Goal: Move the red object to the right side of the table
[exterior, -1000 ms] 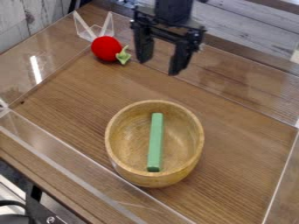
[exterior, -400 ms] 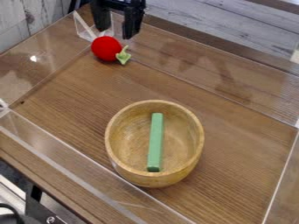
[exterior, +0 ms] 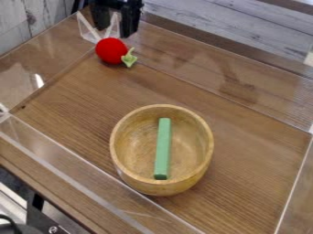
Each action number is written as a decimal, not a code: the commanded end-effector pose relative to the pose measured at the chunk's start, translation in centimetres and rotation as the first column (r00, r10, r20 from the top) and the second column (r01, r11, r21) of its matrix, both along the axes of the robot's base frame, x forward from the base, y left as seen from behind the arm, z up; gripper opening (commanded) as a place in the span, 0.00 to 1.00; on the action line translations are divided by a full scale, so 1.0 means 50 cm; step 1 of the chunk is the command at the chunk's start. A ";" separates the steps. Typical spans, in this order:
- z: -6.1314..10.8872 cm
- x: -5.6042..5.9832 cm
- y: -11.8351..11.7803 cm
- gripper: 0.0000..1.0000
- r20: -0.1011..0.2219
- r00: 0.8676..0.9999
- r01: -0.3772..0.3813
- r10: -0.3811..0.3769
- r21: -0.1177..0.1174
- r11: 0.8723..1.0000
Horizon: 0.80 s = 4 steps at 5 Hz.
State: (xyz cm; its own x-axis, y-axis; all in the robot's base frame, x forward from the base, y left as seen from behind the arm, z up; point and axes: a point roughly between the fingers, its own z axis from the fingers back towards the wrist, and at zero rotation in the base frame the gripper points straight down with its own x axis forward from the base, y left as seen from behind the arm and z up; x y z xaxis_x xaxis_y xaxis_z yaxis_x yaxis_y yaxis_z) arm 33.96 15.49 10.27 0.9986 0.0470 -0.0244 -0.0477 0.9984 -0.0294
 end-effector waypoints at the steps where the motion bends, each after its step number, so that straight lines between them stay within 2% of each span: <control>1: 0.034 0.020 0.030 1.00 0.069 0.998 0.012 -0.014 0.031 0.999; 4: 0.015 0.034 0.062 1.00 0.080 0.996 0.032 -0.036 0.042 0.999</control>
State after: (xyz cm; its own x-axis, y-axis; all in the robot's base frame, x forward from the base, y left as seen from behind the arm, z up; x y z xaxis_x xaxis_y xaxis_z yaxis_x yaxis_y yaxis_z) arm 35.25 17.71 8.77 1.0000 0.0040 -0.0028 -0.0041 0.9997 -0.0248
